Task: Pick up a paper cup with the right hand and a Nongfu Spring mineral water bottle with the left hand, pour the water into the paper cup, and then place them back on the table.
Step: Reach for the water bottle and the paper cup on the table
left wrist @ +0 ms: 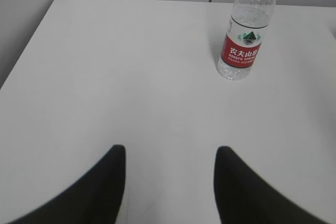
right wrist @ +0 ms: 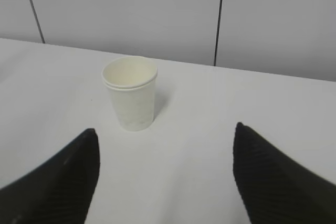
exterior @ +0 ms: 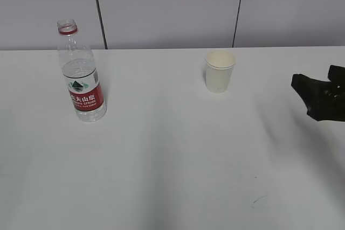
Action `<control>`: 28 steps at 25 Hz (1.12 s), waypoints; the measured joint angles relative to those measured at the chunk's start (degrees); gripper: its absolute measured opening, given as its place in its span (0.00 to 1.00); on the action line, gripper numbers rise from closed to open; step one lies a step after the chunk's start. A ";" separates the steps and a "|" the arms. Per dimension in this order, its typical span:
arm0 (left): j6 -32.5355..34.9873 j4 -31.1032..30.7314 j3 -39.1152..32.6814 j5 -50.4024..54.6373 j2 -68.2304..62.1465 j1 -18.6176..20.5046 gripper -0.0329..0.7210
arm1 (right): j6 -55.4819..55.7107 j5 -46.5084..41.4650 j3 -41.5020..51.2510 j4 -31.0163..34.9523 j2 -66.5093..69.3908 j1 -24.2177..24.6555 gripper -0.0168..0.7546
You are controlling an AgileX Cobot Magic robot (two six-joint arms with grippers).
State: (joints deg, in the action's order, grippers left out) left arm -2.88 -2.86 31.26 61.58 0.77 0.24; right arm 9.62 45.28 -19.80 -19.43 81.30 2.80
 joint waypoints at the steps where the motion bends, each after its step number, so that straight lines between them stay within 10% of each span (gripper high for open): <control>1: 0.00 0.00 0.00 0.00 0.00 0.00 0.49 | 0.12 0.61 0.00 -0.25 0.92 0.00 0.78; 28: 0.00 0.00 0.00 0.00 0.00 0.00 0.55 | 0.81 13.30 -8.61 -11.63 20.18 0.00 0.82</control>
State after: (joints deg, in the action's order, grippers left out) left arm -2.88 -2.86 31.26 61.58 0.77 0.24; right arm 10.43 58.57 -28.41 -31.05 101.48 2.80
